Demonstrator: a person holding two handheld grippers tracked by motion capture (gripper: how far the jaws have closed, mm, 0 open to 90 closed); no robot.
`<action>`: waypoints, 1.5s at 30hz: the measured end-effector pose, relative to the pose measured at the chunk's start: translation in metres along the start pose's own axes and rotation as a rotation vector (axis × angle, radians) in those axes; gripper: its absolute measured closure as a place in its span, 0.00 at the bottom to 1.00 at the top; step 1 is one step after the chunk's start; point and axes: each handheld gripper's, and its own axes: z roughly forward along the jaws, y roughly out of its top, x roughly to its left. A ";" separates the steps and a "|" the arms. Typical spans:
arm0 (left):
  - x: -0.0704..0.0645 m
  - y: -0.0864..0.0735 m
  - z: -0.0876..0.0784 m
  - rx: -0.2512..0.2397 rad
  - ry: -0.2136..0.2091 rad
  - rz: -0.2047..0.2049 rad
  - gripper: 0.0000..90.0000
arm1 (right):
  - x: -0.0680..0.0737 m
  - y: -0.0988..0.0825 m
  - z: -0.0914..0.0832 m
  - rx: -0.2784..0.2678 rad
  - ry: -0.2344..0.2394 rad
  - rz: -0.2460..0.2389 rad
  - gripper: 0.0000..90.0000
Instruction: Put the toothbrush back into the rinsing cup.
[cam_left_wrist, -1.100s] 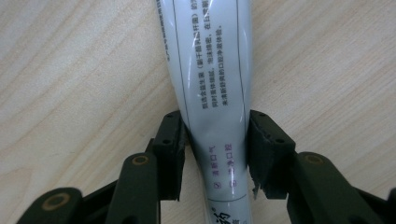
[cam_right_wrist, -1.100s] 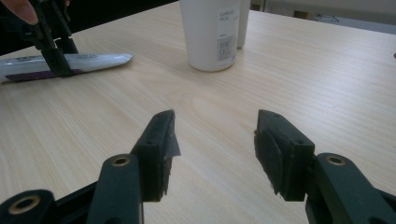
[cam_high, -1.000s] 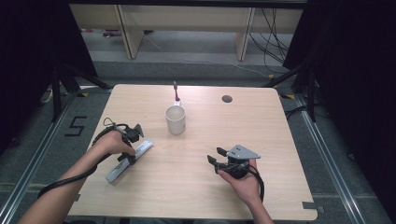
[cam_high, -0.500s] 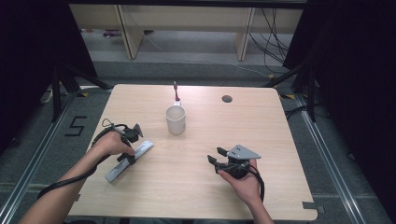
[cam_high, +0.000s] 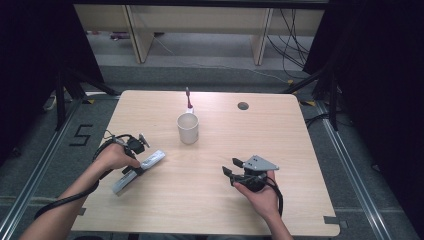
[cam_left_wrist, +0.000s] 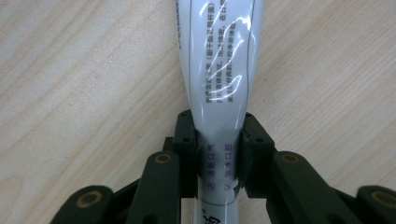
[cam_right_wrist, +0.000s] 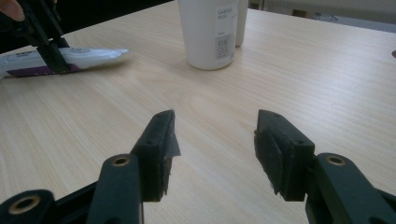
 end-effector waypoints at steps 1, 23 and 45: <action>-0.001 -0.001 0.000 -0.010 -0.002 -0.011 0.81 | 0.000 0.000 0.000 0.005 -0.003 0.001 0.54; -0.007 -0.006 -0.040 -0.563 0.044 -0.004 0.82 | 0.001 0.000 0.001 0.008 0.023 0.018 0.54; -0.022 0.000 -0.065 -1.243 0.060 -0.052 0.82 | 0.000 -0.002 0.000 0.015 -0.009 -0.004 0.54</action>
